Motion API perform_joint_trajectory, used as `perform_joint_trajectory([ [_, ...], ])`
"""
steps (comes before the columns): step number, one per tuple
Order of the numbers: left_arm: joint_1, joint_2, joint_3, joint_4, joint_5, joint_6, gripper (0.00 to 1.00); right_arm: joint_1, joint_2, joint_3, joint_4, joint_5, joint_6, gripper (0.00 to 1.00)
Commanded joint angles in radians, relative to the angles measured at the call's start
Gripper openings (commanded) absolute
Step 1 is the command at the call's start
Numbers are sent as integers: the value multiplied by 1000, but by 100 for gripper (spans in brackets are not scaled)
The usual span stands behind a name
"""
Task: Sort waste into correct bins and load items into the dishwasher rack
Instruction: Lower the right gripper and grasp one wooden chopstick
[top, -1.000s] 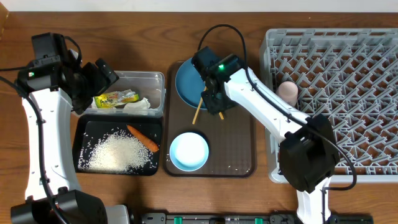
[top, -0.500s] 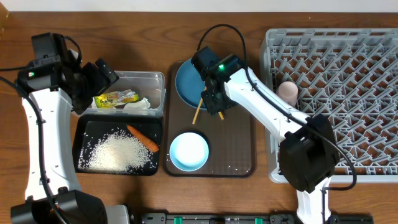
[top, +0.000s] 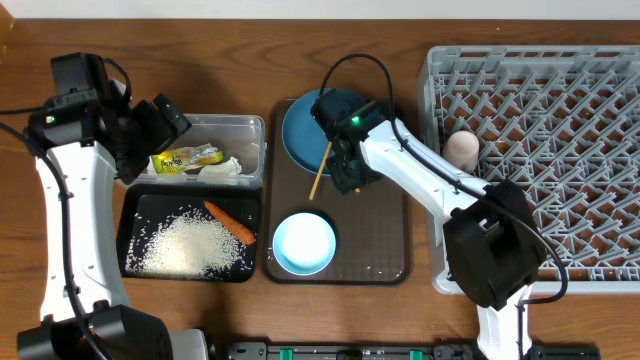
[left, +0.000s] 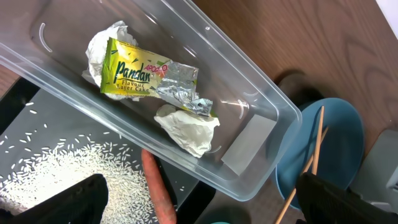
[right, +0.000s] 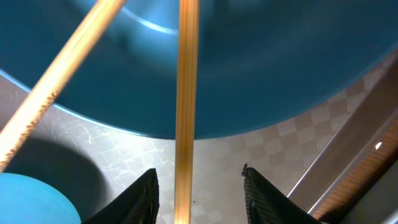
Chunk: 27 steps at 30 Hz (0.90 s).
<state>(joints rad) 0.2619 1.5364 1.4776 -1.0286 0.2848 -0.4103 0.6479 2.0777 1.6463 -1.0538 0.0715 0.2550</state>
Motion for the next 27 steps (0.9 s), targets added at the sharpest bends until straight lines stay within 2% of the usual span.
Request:
perform_joint_trajectory([
  [1,4,-2,0,-3,-10,14,98,-1,3,-1,5,6,-2,40],
  [6,4,-2,0,-3,-10,14,98,0,3,-1,3,6,-2,36],
  [13,4,-2,0,-3,-10,14,98,5,3,-1,-5,-27,3,23],
  [18,4,-2,0,-3,-10,14,98,6,3,-1,-10,-27,2,20],
  [27,4,-2,0,-3,-10,14,98,6,2,-1,-33,-27,3,7],
])
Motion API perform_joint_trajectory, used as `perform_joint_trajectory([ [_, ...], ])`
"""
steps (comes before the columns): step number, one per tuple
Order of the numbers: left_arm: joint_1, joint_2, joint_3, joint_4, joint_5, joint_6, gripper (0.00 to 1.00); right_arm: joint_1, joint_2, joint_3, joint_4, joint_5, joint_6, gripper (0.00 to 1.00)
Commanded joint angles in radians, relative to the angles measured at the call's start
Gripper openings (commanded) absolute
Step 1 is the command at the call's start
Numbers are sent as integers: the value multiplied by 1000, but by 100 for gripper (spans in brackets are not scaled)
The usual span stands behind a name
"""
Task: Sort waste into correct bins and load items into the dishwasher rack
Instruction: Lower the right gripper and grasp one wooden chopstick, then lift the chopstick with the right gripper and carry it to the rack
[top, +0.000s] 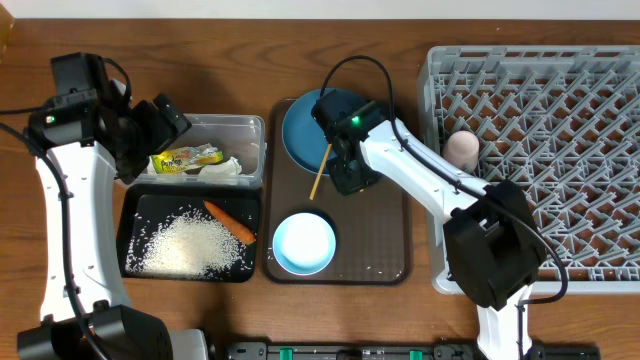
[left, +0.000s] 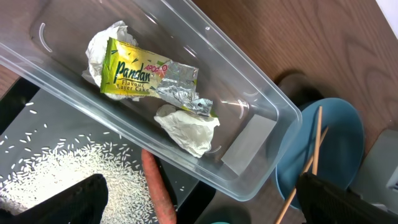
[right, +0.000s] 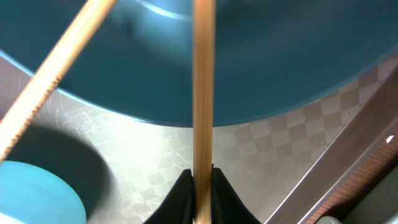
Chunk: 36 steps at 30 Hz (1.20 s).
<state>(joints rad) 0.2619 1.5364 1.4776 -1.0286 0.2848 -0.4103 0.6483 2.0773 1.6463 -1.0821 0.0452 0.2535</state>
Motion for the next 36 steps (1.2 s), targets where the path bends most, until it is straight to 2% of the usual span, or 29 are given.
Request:
perform_joint_trajectory([
  [1,4,-2,0,-3,-10,14,98,6,2,0,-6,-1,4,6],
  [3,4,-2,0,-3,-10,14,98,6,2,2,-11,-1,4,1],
  [11,4,-2,0,-3,-10,14,98,5,-30,22,-29,-13,4,1],
  [20,4,-2,0,-3,-10,14,98,-57,-259,36,-101,10,-20,1],
  [23,4,-2,0,-3,-10,14,98,-127,-350,36,-148,11,-55,1],
  [27,4,-2,0,-3,-10,14,98,-238,-422,35,-216,75,-203,1],
  [31,4,-2,0,-3,-10,14,98,-368,-444,35,-283,208,-211,1],
  [36,4,-2,0,-3,-10,14,98,-507,-434,15,-293,209,-248,1],
])
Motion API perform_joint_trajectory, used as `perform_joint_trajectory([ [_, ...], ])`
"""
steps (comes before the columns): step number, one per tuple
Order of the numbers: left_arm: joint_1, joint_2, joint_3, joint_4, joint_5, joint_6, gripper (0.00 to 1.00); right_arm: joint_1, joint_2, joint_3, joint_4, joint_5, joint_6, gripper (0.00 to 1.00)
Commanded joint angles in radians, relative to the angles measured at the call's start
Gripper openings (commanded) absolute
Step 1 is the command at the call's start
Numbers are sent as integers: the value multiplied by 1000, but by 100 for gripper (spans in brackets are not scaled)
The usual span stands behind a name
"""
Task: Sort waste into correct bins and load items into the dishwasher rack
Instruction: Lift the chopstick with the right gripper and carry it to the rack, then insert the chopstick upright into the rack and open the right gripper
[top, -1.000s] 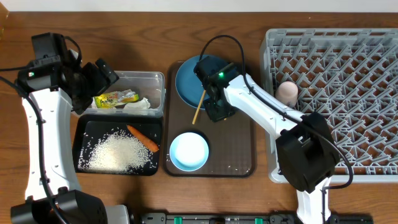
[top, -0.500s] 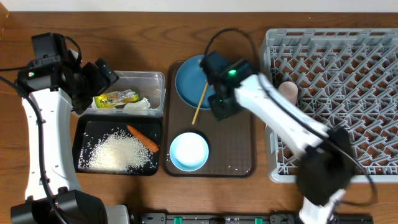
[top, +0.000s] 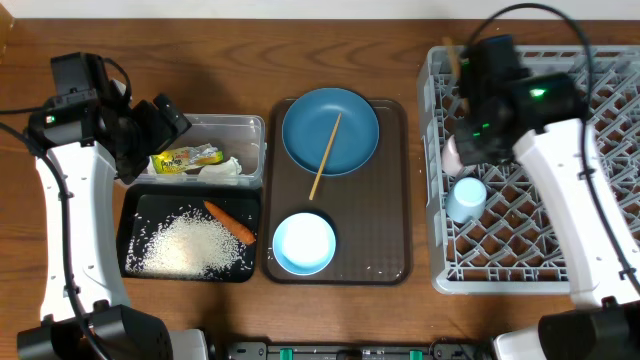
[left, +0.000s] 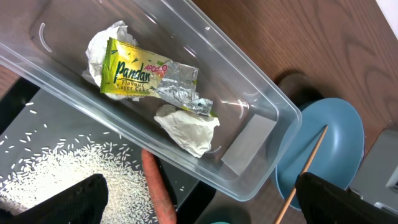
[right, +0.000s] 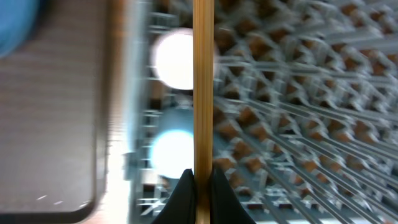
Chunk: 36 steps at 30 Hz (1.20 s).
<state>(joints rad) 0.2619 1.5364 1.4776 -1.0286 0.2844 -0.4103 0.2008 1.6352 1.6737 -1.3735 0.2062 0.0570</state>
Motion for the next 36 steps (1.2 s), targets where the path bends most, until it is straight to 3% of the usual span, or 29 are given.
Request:
perform_joint_trajectory([
  [1,4,-2,0,-3,-9,14,98,-88,9,-25,10,49,-56,1],
  [10,4,-2,0,-3,-9,14,98,-224,9,-199,169,-9,-141,1],
  [30,4,-2,0,-3,-9,14,98,-235,10,-352,424,-19,-178,2],
  [36,4,-2,0,-3,-9,14,98,-235,10,-352,425,-19,-166,27],
])
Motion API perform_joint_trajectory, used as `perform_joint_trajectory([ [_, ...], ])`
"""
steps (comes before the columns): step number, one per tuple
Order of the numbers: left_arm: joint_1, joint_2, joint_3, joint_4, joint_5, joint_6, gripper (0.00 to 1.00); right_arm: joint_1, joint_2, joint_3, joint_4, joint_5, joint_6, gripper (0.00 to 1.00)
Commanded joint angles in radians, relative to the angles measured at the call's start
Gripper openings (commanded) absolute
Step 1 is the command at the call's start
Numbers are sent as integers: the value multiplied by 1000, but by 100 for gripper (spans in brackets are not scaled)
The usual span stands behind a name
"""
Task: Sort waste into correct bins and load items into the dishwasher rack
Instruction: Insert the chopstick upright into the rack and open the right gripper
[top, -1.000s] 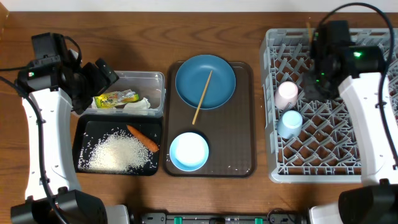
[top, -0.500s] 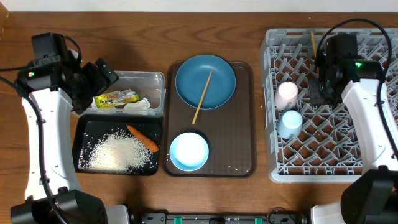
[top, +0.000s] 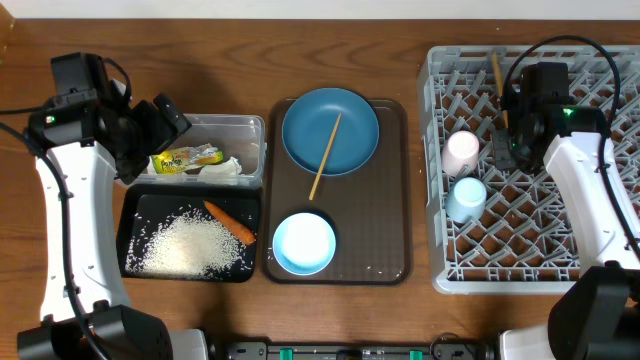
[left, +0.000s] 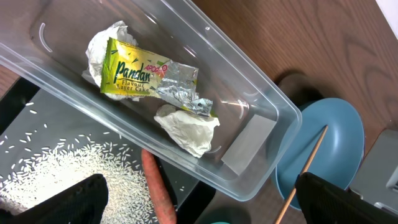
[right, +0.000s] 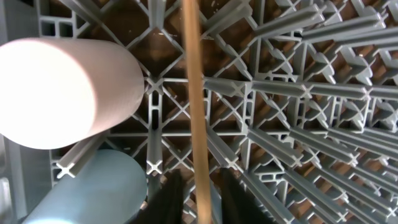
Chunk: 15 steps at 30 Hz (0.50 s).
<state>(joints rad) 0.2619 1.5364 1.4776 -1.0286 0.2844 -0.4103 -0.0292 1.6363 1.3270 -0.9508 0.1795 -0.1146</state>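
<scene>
One wooden chopstick (right: 194, 93) lies across the grid of the grey dishwasher rack (top: 600, 200), by a pink cup (top: 461, 152) and a light blue cup (top: 465, 198). My right gripper (right: 198, 186) stands open astride it, a narrow gap on each side. A second chopstick (top: 325, 155) rests on the blue plate (top: 345, 115), on the brown tray (top: 385, 240) with a light blue bowl (top: 304, 243). My left gripper (left: 205, 205) hangs open and holds nothing, above the clear bin (left: 249, 99).
The clear bin holds a green Pandan wrapper (left: 140, 78) and crumpled tissues (left: 186, 127). A black tray (top: 140, 205) below it holds scattered rice (top: 190, 245) and a carrot (top: 230, 222). The rack fills the table's right side.
My right gripper has opened and let go of the chopstick, which now lies on the rack beside the pink cup. The left arm has not moved.
My right gripper stood open around a chopstick on the blue plate, then shut on it. Later it held that chopstick over the rack's left part. Now the chopstick lies in the rack with the jaws open. The other chopstick stayed on the plate; the left arm stayed still.
</scene>
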Motion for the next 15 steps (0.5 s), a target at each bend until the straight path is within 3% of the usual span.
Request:
perform_joint_trajectory([
  [1,4,-2,0,-3,-9,14,98,-5,9,-6,2,7,10,34],
  [4,4,-2,0,-3,-9,14,98,-5,9,-6,1,7,10,43],
  [10,4,-2,0,-3,-9,14,98,-5,8,-5,-4,-5,77,35],
  [15,4,-2,0,-3,-9,14,98,-2,0,18,-27,-139,77,40],
])
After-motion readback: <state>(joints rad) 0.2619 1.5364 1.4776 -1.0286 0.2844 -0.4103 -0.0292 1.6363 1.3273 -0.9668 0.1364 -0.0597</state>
